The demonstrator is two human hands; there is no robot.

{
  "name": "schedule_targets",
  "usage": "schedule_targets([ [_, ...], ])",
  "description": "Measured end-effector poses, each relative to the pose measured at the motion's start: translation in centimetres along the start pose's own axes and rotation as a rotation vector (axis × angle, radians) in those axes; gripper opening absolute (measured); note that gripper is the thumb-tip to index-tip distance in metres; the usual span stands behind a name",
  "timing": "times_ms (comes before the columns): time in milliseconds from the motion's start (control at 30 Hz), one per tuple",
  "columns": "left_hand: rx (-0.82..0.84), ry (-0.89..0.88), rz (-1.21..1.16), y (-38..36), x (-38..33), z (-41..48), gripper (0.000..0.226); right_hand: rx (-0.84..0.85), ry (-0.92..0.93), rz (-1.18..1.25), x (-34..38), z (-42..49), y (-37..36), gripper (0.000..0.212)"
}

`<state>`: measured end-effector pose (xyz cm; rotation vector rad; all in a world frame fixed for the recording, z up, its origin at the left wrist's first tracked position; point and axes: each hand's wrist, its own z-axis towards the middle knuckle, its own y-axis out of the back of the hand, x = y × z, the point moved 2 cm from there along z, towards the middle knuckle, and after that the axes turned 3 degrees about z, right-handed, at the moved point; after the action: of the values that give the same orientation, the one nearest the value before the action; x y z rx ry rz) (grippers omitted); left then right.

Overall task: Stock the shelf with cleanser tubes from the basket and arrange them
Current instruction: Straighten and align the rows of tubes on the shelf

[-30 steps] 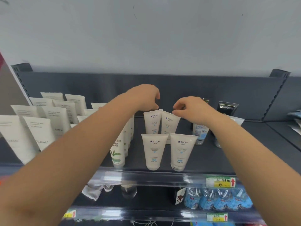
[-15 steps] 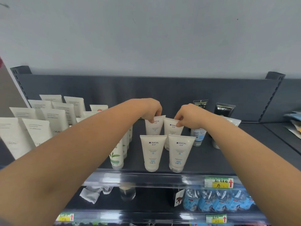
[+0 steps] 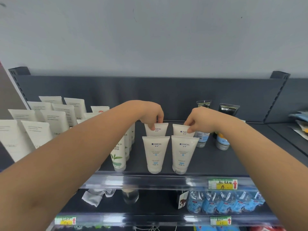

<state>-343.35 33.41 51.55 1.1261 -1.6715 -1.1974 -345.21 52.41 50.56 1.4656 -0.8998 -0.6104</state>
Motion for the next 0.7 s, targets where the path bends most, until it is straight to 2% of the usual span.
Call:
schedule_targets([
  [700,0.026,0.028,-0.07,-0.8,-0.2,-1.0,0.036,-0.01,-0.02,-0.022,0.5,-0.4,-0.8,0.027],
])
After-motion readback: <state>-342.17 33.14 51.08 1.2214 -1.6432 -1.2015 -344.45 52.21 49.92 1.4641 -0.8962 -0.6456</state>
